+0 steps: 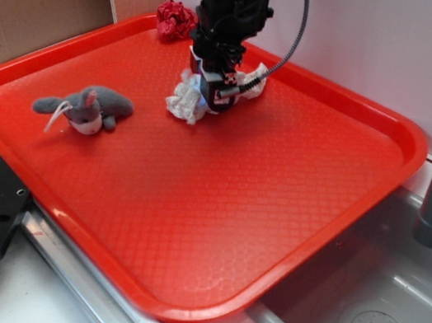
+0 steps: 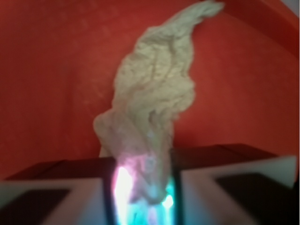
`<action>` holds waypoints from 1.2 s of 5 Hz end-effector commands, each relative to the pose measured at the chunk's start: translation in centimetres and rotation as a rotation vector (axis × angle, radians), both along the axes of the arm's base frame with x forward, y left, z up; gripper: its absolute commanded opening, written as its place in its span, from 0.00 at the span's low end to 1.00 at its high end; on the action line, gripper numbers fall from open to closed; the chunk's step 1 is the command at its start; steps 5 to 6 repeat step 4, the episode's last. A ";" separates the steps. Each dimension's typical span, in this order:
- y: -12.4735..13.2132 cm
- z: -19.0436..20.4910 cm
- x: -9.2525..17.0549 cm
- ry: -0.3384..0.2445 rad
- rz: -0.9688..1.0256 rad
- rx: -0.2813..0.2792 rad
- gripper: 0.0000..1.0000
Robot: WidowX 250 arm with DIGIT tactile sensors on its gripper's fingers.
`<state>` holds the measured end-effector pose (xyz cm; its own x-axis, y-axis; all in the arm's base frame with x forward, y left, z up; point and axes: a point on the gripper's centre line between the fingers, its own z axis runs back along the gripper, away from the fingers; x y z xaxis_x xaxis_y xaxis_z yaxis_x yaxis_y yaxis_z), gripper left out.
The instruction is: Grab the white paper.
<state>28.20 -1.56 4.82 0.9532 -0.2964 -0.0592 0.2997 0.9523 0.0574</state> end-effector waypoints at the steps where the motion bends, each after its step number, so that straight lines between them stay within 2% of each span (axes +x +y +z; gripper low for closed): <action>1: 2.1 11.9 -2.0 -0.230 0.263 0.052 0.00; 2: 3.4 16.7 -4.7 -0.359 0.511 0.131 0.00; 3: 3.5 20.4 -5.5 -0.294 0.786 0.022 0.00; 4: 2.5 21.3 -6.1 -0.252 0.738 -0.045 0.00; 6: 2.5 21.3 -6.1 -0.252 0.738 -0.045 0.00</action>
